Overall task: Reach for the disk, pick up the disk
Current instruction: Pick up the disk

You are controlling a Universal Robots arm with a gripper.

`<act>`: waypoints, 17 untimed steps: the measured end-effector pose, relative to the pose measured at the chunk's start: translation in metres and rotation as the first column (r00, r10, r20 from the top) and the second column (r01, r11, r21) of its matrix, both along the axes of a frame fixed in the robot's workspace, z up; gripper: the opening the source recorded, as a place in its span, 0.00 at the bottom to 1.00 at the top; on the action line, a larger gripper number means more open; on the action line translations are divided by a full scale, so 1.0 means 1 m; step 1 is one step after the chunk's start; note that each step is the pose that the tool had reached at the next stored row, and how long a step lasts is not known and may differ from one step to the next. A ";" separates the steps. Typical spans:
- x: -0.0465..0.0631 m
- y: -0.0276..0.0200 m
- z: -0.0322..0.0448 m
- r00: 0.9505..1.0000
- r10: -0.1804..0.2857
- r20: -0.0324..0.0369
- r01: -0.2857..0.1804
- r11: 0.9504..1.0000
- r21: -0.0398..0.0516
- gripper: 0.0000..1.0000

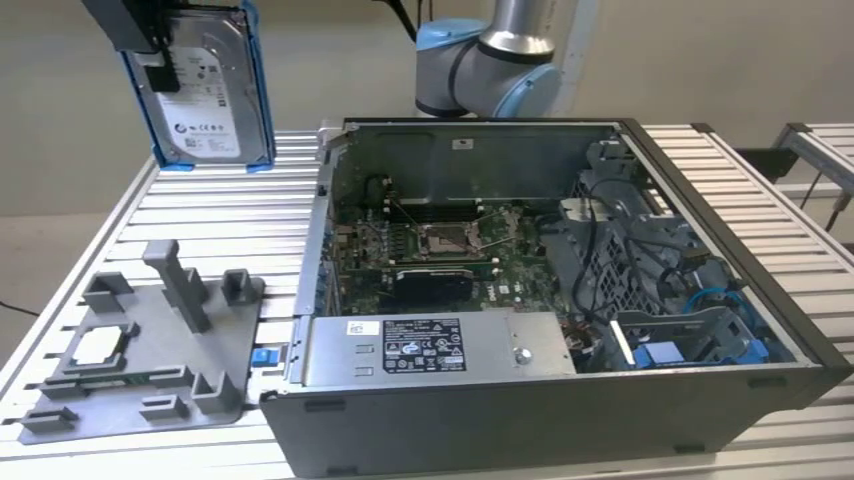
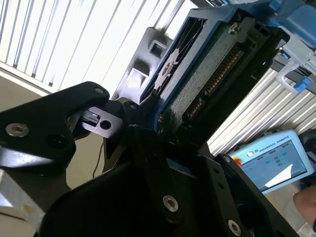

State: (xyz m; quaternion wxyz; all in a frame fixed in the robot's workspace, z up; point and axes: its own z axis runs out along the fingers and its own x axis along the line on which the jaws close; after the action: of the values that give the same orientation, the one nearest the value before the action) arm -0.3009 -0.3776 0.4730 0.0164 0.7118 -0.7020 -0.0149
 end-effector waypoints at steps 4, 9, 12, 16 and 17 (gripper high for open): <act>0.009 0.0000 0.0001 1.000 0.001 -0.002 -0.001 1.000 0.000 0.00; 0.021 0.0000 0.0000 1.000 0.002 -0.003 -0.002 1.000 0.000 0.00; 0.028 0.0000 0.0001 1.000 0.003 -0.004 -0.003 1.000 0.000 0.00; 0.037 0.0000 0.0001 1.000 0.004 -0.005 -0.004 1.000 0.000 0.00; 0.039 0.0000 0.0001 1.000 0.004 -0.005 -0.004 1.000 0.000 0.00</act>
State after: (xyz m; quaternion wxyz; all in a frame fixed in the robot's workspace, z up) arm -0.2619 -0.3776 0.4730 0.0182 0.7133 -0.7004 -0.0166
